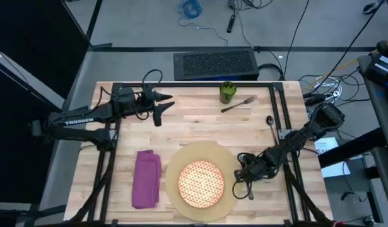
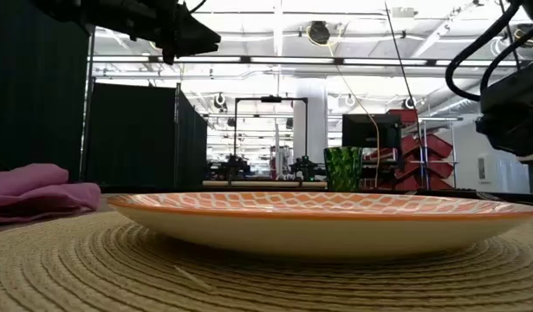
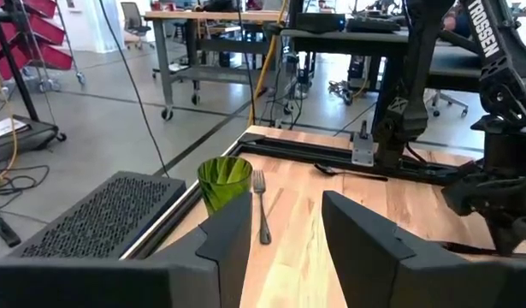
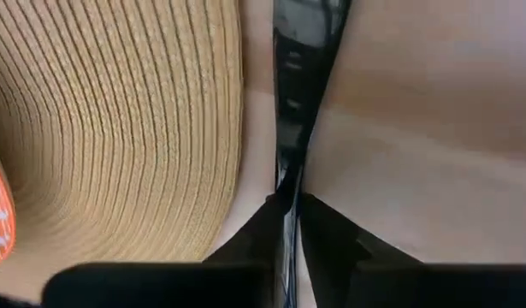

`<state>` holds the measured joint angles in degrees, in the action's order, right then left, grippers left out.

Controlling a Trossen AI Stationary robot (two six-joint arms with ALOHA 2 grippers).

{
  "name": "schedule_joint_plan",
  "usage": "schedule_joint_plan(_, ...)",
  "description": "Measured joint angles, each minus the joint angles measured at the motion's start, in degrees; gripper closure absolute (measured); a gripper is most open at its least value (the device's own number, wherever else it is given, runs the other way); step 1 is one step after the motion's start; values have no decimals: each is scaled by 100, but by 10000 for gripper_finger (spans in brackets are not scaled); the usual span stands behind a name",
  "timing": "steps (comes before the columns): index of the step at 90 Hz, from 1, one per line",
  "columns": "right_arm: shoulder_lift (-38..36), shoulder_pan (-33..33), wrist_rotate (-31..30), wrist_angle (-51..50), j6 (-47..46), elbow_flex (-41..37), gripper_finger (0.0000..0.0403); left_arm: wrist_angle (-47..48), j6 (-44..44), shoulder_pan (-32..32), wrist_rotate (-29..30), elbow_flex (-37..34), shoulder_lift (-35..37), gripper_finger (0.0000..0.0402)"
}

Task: Set table place
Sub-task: Move the black table knife to the right of the brown table mat

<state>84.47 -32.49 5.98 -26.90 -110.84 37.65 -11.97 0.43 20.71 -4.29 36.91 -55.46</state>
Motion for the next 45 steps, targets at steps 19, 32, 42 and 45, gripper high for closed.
schedule_joint_plan(19,-22,68,100,28,119,1,321,16,-2,0,-2,0,0,270)
schedule_joint_plan(32,-22,68,120,206,119,0,295,14,-2,0,-2,0,0,270)
schedule_joint_plan(42,-48,123,144,202,237,0,280,11,-2,0,-2,0,2,270)
schedule_joint_plan(45,-75,159,159,140,301,0,276,11,-1,0,-2,0,2,270)
